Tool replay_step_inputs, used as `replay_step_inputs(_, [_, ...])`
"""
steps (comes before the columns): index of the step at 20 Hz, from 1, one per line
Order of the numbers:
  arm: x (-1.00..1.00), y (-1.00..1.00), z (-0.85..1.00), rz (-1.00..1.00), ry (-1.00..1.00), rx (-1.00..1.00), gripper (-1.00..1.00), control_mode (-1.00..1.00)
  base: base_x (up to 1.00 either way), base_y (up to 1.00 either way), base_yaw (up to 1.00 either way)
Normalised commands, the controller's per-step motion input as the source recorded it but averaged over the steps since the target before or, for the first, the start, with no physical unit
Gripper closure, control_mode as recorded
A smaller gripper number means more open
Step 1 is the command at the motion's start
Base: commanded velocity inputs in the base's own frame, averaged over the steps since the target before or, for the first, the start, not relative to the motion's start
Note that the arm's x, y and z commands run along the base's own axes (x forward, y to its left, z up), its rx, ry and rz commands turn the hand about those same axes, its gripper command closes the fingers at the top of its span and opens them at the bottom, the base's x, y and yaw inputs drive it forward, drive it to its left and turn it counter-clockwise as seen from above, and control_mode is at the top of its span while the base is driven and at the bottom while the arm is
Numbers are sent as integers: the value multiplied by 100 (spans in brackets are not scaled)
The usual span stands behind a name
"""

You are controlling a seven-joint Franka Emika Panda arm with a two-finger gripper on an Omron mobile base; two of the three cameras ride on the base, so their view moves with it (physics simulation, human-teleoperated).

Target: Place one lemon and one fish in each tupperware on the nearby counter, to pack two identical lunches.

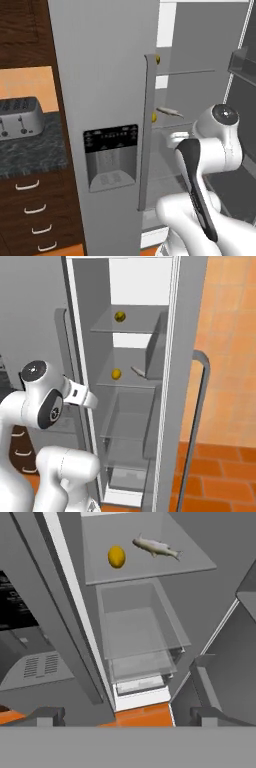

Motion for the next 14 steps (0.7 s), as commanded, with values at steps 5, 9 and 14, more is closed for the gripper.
replay_step_inputs(5, [0, 0, 0, 0, 0, 0, -100, 100, 32, -24, 3])
replay_step_inputs(9, [0, 0, 0, 0, 0, 0, -100, 100, 18, -44, 3])
replay_step_inputs(14, [0, 0, 0, 0, 0, 0, -100, 100, 20, -43, 3])
